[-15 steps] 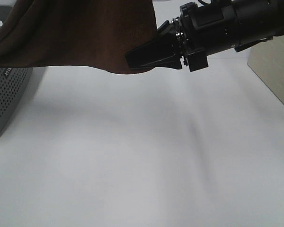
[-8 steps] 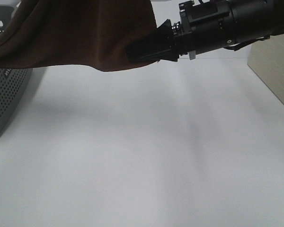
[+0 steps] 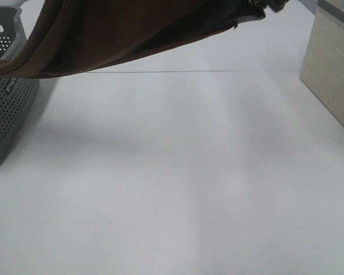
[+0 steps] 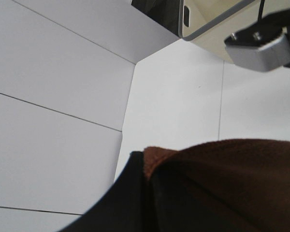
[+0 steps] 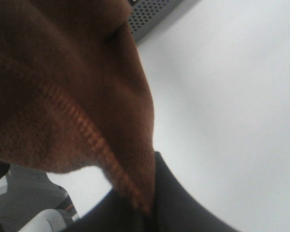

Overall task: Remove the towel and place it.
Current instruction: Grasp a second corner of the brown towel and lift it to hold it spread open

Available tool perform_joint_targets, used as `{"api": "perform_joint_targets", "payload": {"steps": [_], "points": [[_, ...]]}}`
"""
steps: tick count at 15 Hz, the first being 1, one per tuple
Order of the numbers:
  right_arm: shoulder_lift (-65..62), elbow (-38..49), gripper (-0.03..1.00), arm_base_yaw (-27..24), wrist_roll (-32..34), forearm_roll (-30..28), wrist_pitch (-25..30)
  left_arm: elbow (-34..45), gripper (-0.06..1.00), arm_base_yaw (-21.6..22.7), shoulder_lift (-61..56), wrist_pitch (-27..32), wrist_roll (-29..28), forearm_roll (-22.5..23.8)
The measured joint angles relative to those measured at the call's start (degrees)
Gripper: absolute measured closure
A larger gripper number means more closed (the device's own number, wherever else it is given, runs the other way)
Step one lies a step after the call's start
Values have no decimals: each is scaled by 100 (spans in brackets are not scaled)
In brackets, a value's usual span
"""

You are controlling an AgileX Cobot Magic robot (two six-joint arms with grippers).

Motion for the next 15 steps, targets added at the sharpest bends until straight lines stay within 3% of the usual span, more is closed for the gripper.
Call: {"api": "perform_joint_targets", "payload": {"steps": [2,3,5,10,12,15], "points": [[0,-911,96,0,859,-1106,395,0,94,0,63,-189,0,275],[23,-1942,96,6,1427,-2154,435,0,94,17,189,-510,0,390],[201,-2853,96,6,1742,-2813,435,0,94,69,321,-796,0,441],[905,-4509,96,6,2040,-3867,138,0,94,705,579,-1392,0,407],[1031,-4796,96,6,2108,-3953,-109,0,94,888,705,-1788,0,395],[1255,-5008,96,6,2246,-4011,-1134,0,94,1134,1020,-3025,0,378]]}}
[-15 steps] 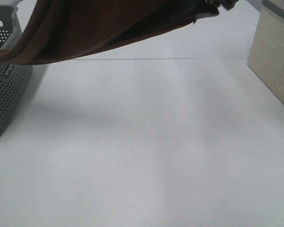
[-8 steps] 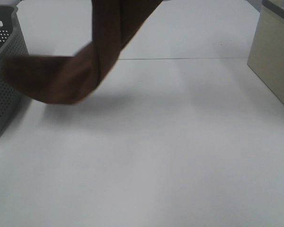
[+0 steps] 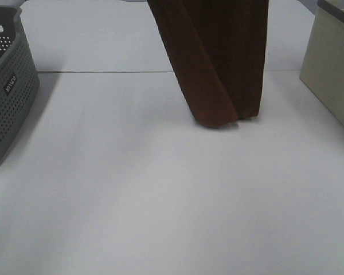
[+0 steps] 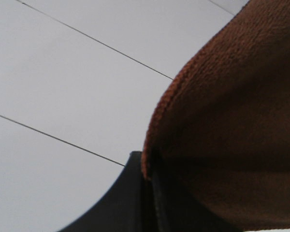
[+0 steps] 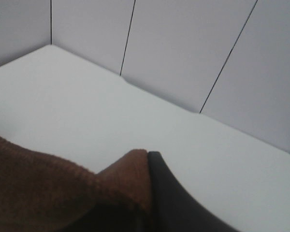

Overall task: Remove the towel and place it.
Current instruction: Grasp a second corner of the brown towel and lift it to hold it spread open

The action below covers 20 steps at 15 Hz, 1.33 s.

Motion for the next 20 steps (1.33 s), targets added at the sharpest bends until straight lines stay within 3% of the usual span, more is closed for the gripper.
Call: {"api": "perform_joint_targets", "payload": {"steps": [3,6,13,16,20], "points": [[286,0,96,0,80,-6,-1140,0,94,63,298,-1134,0,-229],[504,0,96,0,80,-6,-2034,0,94,63,688,-2286,-109,-917],[940,0,96,0,80,350,-3094,0,94,246,1255,-3913,-344,-997],[1209,-155,96,0,80,785,-3421,-332,94,481,1621,-4160,-1197,-590],[1616,-521,96,-17,80,905,-3661,-1467,94,642,2366,-4160,-2126,235]]}}
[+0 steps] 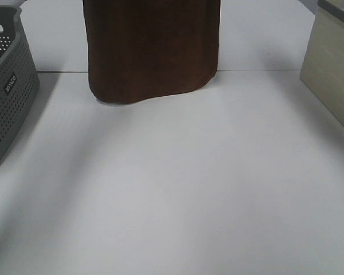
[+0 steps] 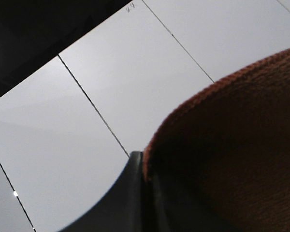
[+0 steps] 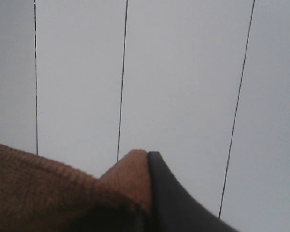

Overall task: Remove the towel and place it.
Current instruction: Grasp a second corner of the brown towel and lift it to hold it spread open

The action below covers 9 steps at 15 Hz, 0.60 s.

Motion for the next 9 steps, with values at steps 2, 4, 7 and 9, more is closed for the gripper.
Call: {"api": "perform_joint_targets", "payload": {"steps": [2,4,7,9], "points": [[218,-195,96,-80,0,86,-97,-882,94,92,516,218,-332,264],[413,-407,96,-172,0,143,-206,-1914,94,252,1175,464,-882,424],[458,-407,96,-166,0,155,-235,-2114,94,286,1364,619,-1266,705],[458,-407,96,-166,0,155,-235,-2114,94,286,1364,647,-1324,756]]}}
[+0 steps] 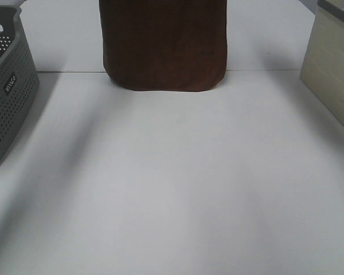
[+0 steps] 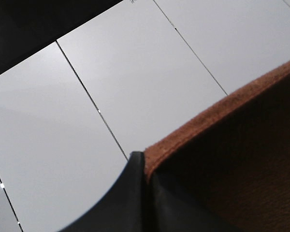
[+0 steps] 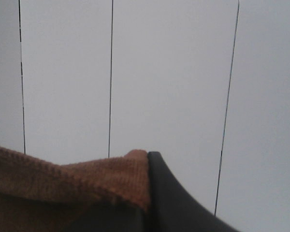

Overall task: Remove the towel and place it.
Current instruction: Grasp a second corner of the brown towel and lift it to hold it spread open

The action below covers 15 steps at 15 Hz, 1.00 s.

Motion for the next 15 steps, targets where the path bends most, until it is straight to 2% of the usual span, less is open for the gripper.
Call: {"api": "perform_joint_targets", "payload": {"steps": [3,6,9,11,13,15], "points": [[0,0,96,-6,0,86,17,-29,94,0,0,23,0,23],[0,0,96,-11,0,109,212,-29,94,-17,0,470,-6,29],[0,0,96,-17,0,132,951,-63,94,-160,-69,1954,-6,-74],[-29,0,96,-23,0,143,1765,-63,94,-201,-235,2922,-6,-338],[-172,0,96,-23,0,143,2653,-63,94,-201,-516,4343,-6,-647],[-430,0,96,-23,52,143,3564,-63,94,-201,-871,5781,-17,-716]]}}
